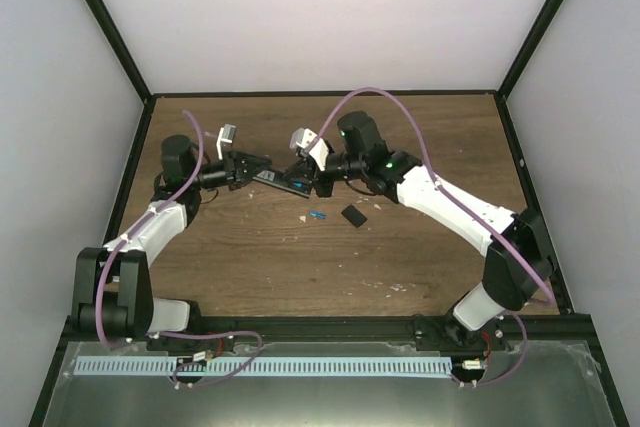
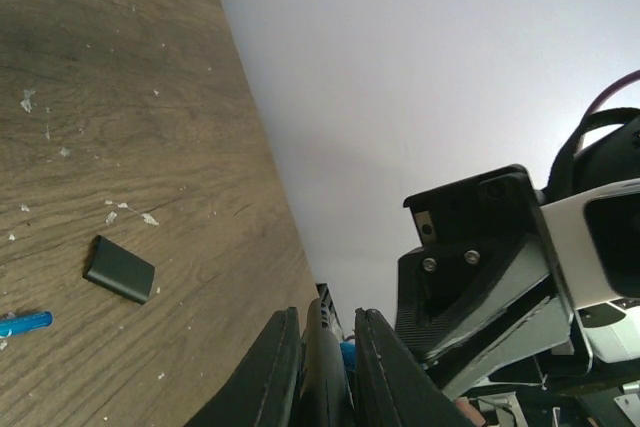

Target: Load the batteries into the remote control

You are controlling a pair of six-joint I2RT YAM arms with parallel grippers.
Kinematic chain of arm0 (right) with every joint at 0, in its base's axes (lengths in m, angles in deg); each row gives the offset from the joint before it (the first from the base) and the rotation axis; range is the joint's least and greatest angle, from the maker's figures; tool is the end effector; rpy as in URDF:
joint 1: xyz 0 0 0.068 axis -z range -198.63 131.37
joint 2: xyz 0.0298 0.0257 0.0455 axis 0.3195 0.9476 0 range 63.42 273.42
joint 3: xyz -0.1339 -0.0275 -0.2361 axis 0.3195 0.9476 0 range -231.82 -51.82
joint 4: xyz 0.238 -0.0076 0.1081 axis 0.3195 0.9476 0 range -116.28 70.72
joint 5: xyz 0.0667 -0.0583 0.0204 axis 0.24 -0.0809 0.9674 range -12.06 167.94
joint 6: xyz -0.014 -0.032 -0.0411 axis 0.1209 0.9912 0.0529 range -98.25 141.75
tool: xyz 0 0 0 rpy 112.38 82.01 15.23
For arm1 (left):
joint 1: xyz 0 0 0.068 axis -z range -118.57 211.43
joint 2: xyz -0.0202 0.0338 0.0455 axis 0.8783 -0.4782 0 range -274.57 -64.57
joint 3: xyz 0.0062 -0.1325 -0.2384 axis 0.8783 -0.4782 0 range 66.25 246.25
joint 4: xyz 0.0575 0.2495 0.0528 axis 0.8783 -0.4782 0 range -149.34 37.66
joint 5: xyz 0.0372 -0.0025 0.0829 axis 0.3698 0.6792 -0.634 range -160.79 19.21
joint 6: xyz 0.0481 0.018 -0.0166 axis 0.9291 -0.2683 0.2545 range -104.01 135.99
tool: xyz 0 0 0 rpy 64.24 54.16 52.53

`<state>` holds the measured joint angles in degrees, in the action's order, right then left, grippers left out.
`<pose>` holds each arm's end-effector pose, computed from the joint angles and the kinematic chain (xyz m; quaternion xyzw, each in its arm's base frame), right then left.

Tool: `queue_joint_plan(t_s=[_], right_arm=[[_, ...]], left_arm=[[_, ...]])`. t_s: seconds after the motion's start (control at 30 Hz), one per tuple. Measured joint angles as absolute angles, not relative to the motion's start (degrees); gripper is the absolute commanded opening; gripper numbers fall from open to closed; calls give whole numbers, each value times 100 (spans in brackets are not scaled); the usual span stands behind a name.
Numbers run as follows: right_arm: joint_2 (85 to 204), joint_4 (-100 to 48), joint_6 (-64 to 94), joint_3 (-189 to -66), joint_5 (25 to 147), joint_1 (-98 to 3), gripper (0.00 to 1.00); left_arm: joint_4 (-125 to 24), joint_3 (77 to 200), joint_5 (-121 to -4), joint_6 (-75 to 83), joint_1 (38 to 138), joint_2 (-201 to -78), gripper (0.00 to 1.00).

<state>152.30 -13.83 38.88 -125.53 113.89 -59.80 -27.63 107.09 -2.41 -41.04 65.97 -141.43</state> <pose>0.2558 0.2514 0.3236 -0.5359 0.6328 0.3608 0.4269 0.2755 -0.0550 0.2579 0.0366 0.7313 -0.6417 0.2281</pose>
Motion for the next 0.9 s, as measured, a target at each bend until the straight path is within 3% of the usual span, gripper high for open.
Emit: queue_joint_plan(t_s=[0.9], right_arm=[[15399, -775, 4270, -12610, 11260, -5980, 3]], left_arm=[[-2759, 10709, -394, -4085, 6599, -14143, 0]])
